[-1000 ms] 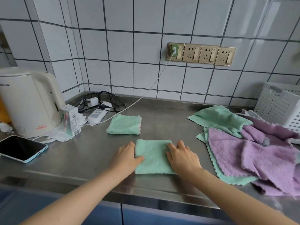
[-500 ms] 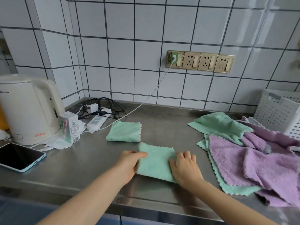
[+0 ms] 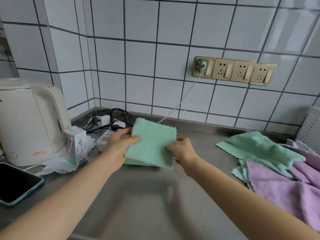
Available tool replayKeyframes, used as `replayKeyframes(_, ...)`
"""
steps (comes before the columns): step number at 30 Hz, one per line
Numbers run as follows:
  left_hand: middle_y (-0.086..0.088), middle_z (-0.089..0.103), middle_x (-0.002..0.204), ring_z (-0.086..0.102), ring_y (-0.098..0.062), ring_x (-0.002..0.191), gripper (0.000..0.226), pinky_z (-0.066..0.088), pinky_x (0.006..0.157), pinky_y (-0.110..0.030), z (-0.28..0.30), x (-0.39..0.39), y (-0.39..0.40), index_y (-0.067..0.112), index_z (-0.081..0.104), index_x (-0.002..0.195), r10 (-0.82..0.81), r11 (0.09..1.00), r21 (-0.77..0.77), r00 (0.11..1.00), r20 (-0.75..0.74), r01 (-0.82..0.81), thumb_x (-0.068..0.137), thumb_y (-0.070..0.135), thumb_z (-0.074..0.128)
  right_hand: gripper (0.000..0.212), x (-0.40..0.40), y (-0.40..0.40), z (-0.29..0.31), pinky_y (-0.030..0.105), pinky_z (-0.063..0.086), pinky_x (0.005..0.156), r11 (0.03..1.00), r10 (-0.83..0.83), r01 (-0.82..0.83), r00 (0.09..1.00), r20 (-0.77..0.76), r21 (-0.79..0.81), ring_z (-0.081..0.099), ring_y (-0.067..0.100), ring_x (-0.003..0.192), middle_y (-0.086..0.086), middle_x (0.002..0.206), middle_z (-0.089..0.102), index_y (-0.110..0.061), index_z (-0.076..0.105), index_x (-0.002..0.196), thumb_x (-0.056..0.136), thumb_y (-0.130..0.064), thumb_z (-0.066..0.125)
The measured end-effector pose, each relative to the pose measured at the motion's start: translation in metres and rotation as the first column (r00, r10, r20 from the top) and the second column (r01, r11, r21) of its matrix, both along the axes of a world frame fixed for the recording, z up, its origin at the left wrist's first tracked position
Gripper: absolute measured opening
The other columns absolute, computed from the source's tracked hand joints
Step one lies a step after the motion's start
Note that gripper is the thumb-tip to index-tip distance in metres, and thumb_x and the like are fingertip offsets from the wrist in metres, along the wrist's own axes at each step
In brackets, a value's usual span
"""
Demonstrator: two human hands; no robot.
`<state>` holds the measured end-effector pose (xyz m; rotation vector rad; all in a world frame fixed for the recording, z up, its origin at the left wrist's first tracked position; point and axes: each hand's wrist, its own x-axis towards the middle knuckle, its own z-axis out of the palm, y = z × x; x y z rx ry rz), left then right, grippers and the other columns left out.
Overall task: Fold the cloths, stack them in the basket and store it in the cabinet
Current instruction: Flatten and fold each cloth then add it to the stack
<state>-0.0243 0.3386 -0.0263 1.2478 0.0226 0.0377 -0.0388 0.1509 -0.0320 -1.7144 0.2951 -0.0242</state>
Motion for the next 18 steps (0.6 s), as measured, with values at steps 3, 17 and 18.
replayKeyframes(3,-0.009,0.066,0.090,0.064,-0.022,0.079,0.027,0.056,0.067,-0.032,-0.006,0.036,0.015,0.009,0.057,0.102,0.130,0.968,0.212,0.990,0.048,-0.138,0.082,-0.009,0.063,0.048,0.035,0.020,0.000,0.047,0.052,0.088,0.998,-0.014,0.019,0.997,0.073,-0.063,0.057,0.028,0.104,0.011,0.116,0.053,-0.014,0.031,0.129,0.088,-0.013,0.056)
replayKeyframes(17,-0.002,0.066,0.090,0.062,-0.018,0.087,0.022,0.049,0.074,-0.030,-0.055,0.058,0.034,0.013,0.063,0.098,0.133,0.627,0.744,0.973,0.188,-0.229,0.077,0.011,0.072,0.042,0.040,0.029,-0.043,0.042,0.055,0.083,0.962,0.055,-0.059,0.998,-0.024,-0.267,0.058,0.025,0.089,0.013,0.116,0.052,-0.016,0.035,0.129,0.092,-0.015,0.054)
replayKeyframes(18,0.000,0.065,0.088,0.061,-0.016,0.085,0.022,0.046,0.070,-0.027,-0.053,0.058,0.030,0.014,0.063,0.097,0.130,0.618,0.747,0.969,0.209,-0.244,0.078,0.011,0.072,0.041,0.040,0.027,-0.043,0.042,0.055,0.083,0.962,0.042,-0.041,0.999,-0.001,-0.269,0.058,0.023,0.087,0.013,0.117,0.053,-0.015,0.035,0.129,0.092,-0.015,0.053)
